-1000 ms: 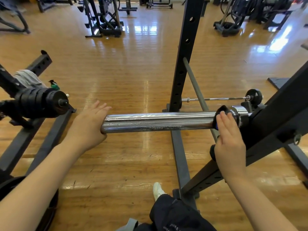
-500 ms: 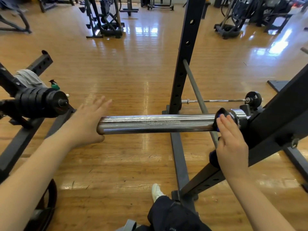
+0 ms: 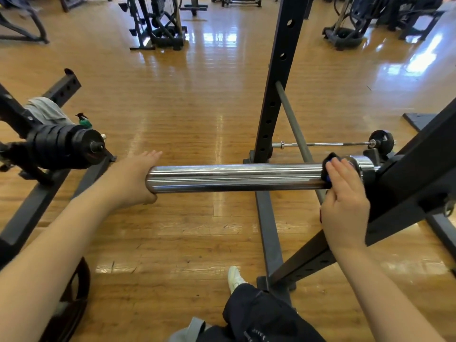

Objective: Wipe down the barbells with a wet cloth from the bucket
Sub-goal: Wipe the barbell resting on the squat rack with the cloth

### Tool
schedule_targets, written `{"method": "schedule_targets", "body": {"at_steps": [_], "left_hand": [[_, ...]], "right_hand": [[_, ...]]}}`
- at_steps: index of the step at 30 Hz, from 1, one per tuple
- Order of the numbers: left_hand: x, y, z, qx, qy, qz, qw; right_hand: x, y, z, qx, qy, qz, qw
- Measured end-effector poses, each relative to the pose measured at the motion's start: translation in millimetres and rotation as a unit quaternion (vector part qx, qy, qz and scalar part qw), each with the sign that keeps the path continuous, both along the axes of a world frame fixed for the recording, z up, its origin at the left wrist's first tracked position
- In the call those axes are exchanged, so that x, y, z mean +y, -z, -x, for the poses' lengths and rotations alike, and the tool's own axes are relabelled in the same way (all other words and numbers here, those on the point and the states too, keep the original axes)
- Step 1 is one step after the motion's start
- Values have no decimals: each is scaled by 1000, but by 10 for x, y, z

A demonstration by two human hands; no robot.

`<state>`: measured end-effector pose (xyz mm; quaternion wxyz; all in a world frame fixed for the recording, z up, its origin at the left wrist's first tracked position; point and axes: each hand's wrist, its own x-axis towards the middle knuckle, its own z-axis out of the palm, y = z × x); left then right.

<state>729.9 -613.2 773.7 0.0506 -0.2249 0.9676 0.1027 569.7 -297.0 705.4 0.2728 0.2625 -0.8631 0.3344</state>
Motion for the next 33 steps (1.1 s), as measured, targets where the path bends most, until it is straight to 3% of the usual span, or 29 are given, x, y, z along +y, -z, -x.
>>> {"method": "schedule_targets", "body": {"at_steps": [3,7,9,12,18,21,27,33], "left_hand": [[2,-75,5,-28,7,-14,999],[13,-14,2,20,1,-11,1000],[10,64,-57,71,5,34,997],[49,291,-226,128,33,173,976],[110,505,-210,243,10,217,946],[87,454,-173,195,-2,193,962],[39,97,-17,5,-27,78,997],[99,23,-16,-5,-34,72,997]], "right_hand": [[27,51,-91,-3,-7,-9,1000],[142,102,-165,8,4,-16,1000],[59,45,-142,-24,16,4,1000],[-73,-34,-128,-46,-12,-11,999],[152,41,-162,-6,-18,-50,999],[99,-37,-124,-30,-1,-26,999],[22,-49,-147,-43,-41,-65,996],[190,62,-167,-14,6,-40,999]]}}
